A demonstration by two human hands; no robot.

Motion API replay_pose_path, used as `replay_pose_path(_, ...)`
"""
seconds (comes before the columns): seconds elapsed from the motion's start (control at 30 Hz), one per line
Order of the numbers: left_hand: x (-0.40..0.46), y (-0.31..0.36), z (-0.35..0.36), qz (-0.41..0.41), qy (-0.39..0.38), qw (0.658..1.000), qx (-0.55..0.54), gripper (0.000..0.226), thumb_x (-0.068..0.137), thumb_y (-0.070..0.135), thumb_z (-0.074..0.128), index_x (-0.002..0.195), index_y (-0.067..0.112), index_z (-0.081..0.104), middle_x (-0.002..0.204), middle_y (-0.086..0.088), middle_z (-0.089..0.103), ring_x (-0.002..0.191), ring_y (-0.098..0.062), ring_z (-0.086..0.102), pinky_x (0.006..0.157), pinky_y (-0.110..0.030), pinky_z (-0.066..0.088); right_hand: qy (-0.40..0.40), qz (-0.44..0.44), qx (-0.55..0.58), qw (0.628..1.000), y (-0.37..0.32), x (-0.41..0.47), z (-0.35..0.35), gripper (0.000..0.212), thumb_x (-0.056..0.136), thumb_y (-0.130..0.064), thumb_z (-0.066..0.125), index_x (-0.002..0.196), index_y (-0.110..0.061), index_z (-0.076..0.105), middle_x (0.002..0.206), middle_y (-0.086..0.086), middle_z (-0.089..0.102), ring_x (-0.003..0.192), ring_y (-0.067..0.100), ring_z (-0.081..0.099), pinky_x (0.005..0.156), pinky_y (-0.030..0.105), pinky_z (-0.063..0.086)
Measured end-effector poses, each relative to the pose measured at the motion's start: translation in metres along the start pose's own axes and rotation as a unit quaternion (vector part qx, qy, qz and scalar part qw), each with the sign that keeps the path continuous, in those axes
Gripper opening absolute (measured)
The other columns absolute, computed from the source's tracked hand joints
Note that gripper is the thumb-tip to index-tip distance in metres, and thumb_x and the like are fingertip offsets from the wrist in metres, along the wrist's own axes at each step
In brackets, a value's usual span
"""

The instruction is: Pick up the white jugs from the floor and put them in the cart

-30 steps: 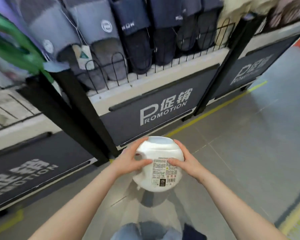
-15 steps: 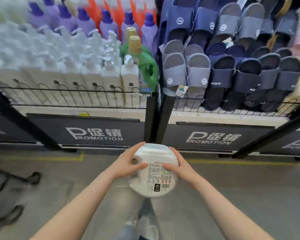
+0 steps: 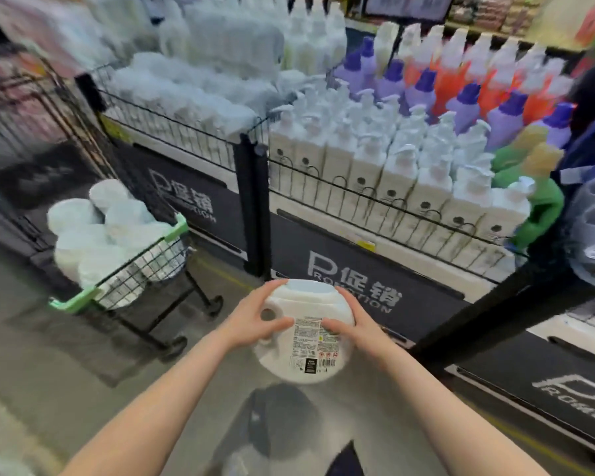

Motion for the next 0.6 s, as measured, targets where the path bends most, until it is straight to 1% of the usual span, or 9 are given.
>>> replay_pose_path(0.07, -0.007, -0.027, -0.049, -0.007, 0.016, 1.0, -0.005, 0.069, 0.071, 0.056, 0.068, 0.13, 0.05, 0.031, 0.136, 0.011, 0.046, 0.122, -0.01, 0.046, 0.105, -0.042, 0.039, -0.019, -0.012, -0.017, 1.0, -0.026, 0.03, 0.042, 0.091, 0.06, -0.043, 0.081, 0.136, -0.037, 0.031, 0.129, 0.0, 0.055, 0.113, 0.018, 0.059, 0.097, 0.047, 0.049)
replay_pose_path(0.17, -0.019, -0.062, -0.115, -0.025, 0.047, 0.998, -0.012, 0.072, 0.067, 0.06, 0.067, 0.13, 0.049, 0.033, 0.133, 0.01, 0.048, 0.12, -0.011, 0.048, 0.103, -0.043, 0.041, -0.052, -0.025, -0.036, 0.998, -0.064, 0.074, 0.1, 0.086, 0.062, -0.041, 0.079, 0.134, -0.037, 0.031, 0.133, 0.002, 0.051, 0.116, 0.018, 0.057, 0.098, 0.045, 0.049)
replay_pose_path(0.27, -0.025, -0.088, -0.176, -0.045, 0.095, 0.994, -0.011, 0.071, 0.062, 0.061, 0.065, 0.125, 0.051, 0.034, 0.13, 0.013, 0.048, 0.117, -0.008, 0.048, 0.104, -0.035, 0.039, -0.077, -0.05, -0.073, 0.993, -0.099, 0.124, 0.148, 0.085, 0.066, -0.044, 0.077, 0.136, -0.035, 0.03, 0.136, -0.003, 0.047, 0.12, 0.015, 0.052, 0.104, 0.044, 0.044)
replay_pose_path(0.33, -0.025, -0.104, -0.213, -0.048, 0.121, 0.991, -0.022, 0.07, 0.062, 0.059, 0.065, 0.124, 0.051, 0.033, 0.129, 0.014, 0.045, 0.118, -0.007, 0.045, 0.101, -0.028, 0.037, -0.092, -0.064, -0.076, 0.991, -0.12, 0.156, 0.178, 0.084, 0.067, -0.042, 0.077, 0.136, -0.036, 0.03, 0.133, -0.004, 0.049, 0.117, 0.013, 0.054, 0.104, 0.042, 0.044)
replay_pose_path(0.43, -0.018, -0.131, -0.268, -0.06, 0.141, 0.988, -0.031, 0.065, 0.071, 0.044, 0.073, 0.124, 0.05, 0.035, 0.125, 0.013, 0.047, 0.112, -0.01, 0.048, 0.093, -0.024, 0.038, -0.107, -0.077, -0.07, 0.989, -0.15, 0.203, 0.218, 0.083, 0.067, -0.041, 0.077, 0.135, -0.038, 0.03, 0.13, -0.004, 0.051, 0.114, 0.012, 0.056, 0.1, 0.041, 0.047)
replay_pose_path(0.47, -0.015, -0.139, -0.287, -0.064, 0.147, 0.987, -0.03, 0.065, 0.072, 0.042, 0.073, 0.125, 0.05, 0.036, 0.124, 0.013, 0.048, 0.111, -0.01, 0.05, 0.092, -0.024, 0.041, -0.113, -0.082, -0.069, 0.988, -0.161, 0.218, 0.231, 0.08, 0.068, -0.041, 0.077, 0.134, -0.04, 0.032, 0.13, -0.004, 0.052, 0.114, 0.013, 0.056, 0.1, 0.041, 0.048)
replay_pose_path(0.53, -0.008, -0.156, -0.325, -0.072, 0.16, 0.984, -0.026, 0.068, 0.066, 0.052, 0.071, 0.124, 0.053, 0.036, 0.125, 0.014, 0.049, 0.111, -0.01, 0.052, 0.096, -0.03, 0.043, -0.127, -0.094, -0.062, 0.985, -0.183, 0.248, 0.258, 0.072, 0.072, -0.035, 0.076, 0.129, -0.043, 0.033, 0.127, -0.004, 0.054, 0.113, 0.013, 0.057, 0.097, 0.037, 0.049)
replay_pose_path(0.6, -0.003, -0.173, -0.362, -0.083, 0.176, 0.98, -0.031, 0.07, 0.061, 0.059, 0.069, 0.122, 0.056, 0.036, 0.129, 0.014, 0.047, 0.113, -0.009, 0.051, 0.1, -0.033, 0.042, -0.142, -0.095, -0.06, 0.983, -0.205, 0.278, 0.285, 0.073, 0.074, -0.031, 0.075, 0.131, -0.041, 0.031, 0.127, -0.005, 0.052, 0.113, 0.013, 0.055, 0.097, 0.035, 0.049)
Point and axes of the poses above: each hand's wrist, its own x-axis towards the middle knuckle, its own z-axis out of the palm, y = z × x, the point moved 1 cm from there along x, towards the middle knuckle
